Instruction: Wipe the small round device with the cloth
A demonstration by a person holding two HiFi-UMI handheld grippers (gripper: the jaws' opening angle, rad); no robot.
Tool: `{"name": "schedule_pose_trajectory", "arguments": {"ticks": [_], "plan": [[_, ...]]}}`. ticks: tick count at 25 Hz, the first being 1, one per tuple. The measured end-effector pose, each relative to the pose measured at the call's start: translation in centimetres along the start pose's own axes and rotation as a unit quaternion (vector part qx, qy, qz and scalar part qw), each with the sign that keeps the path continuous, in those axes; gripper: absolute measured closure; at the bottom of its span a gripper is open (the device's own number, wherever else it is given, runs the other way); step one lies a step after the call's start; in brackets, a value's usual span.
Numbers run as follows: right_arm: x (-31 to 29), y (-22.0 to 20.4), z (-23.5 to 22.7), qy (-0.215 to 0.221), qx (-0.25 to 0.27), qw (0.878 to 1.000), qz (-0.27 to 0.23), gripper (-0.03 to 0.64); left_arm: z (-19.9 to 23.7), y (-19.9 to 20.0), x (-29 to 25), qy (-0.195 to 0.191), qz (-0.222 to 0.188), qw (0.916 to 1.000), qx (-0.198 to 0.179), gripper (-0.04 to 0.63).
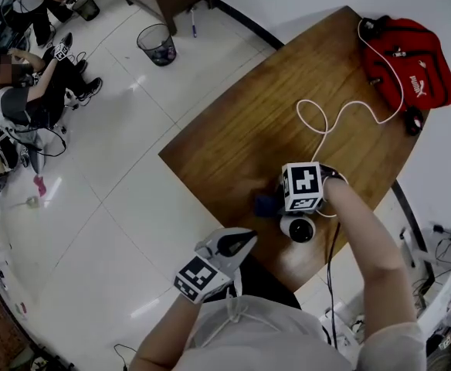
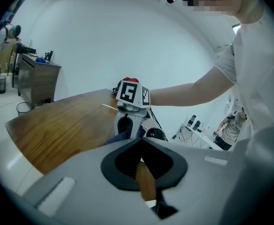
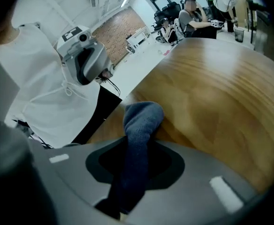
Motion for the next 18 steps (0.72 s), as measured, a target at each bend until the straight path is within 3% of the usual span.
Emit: {"name": "schedule_pose_trajectory", "arguments": {"ticks": [3, 5, 6, 8, 10, 13, 15, 18], "plan": [[1.1, 1.0, -0.8, -0.078, 0.001, 0.996, -0.046, 0.512, 0.7, 0.6, 0.9, -0.005, 0.003, 0.9999, -0.009, 0.589], [3.8, 2.6, -0.4, -0.163, 0.001, 0.981, -0.106, 0.512, 1.0, 1.0, 1.5, -0.01, 0.003, 0.9998, -0.015, 0.589], [5.7, 3.5, 0.3, -0.212, -0.005, 0.967, -0.14, 0.512, 1.3, 1.2, 1.8, -0.013, 0.002, 0.9997, -0.018, 0.589], [9.4, 5.0, 3.2, -0.299, -0.035, 0.929, -0.216, 0.512, 1.9, 1.7, 2.1, -0.021, 0.002, 0.9995, -0.024, 0.589], [11.4, 5.9, 7.1, -0.352, -0.085, 0.886, -0.291, 0.512, 2.7, 2.6, 2.4, -0.032, -0.001, 0.9991, -0.029, 0.589], [10.2, 5.5, 11.3, -0.374, -0.159, 0.831, -0.381, 0.512, 3.9, 3.9, 2.6, -0.052, -0.003, 0.9978, -0.041, 0.589], [8.1, 4.0, 12.4, -0.375, -0.232, 0.786, -0.433, 0.512, 4.1, 4.2, 2.1, -0.068, 0.004, 0.9965, -0.05, 0.589], [4.3, 2.2, 12.7, -0.379, -0.322, 0.726, -0.474, 0.512, 4.0, 3.8, 1.0, -0.079, 0.015, 0.9952, -0.055, 0.589]]}}
Point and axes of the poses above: the fingertips, and each gripper's own axes: x backward along the fingers, z to its left, y out of its top, the point moved 4 cm from there along x, backward along the fingers, and after that the axes turned 8 degrees about -z, right-handed, at the moved point
